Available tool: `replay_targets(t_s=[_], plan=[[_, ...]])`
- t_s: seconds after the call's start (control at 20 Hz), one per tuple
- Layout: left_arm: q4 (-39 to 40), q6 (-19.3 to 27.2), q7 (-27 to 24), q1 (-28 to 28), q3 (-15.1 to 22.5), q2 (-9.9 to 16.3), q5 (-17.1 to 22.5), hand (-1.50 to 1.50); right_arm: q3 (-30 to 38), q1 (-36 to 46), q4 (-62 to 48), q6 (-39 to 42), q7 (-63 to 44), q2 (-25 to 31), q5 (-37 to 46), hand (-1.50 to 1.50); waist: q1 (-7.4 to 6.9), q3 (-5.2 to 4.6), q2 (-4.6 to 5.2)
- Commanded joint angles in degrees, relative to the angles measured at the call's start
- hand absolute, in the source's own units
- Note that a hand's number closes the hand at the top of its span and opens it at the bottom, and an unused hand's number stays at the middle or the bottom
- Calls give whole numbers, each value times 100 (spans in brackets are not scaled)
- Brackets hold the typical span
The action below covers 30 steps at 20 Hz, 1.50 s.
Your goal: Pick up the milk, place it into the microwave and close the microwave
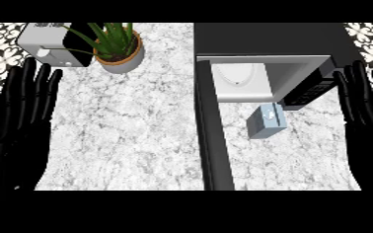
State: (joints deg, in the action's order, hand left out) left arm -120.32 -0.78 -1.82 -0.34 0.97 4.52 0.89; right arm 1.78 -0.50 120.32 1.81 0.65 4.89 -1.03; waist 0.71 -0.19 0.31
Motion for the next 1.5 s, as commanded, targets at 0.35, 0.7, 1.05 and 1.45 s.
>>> replay_targets(t_s=[0.35,0.7,1.05,1.45], plan=[[-411,137,514,952,538,-434,645,-150,-825,667,89,-1282,-1220,-480,1588,-150,-150,9,-41],[-1955,-386,483,2686,631,-312,870,-150,-1532,-102,580,-2019,-1482,-487,2107,-150,-132,16,-54],[-2776,-676,736,3363,158,-133,1508,-150,-1242,358,26,-2120,-1820,-488,2482,-150,-160,16,-47],[-2931,-1143,333,4076,117,-239,1718,-150,-907,-419,-904,-2460,-664,-487,1882,-150,-192,25,-53]])
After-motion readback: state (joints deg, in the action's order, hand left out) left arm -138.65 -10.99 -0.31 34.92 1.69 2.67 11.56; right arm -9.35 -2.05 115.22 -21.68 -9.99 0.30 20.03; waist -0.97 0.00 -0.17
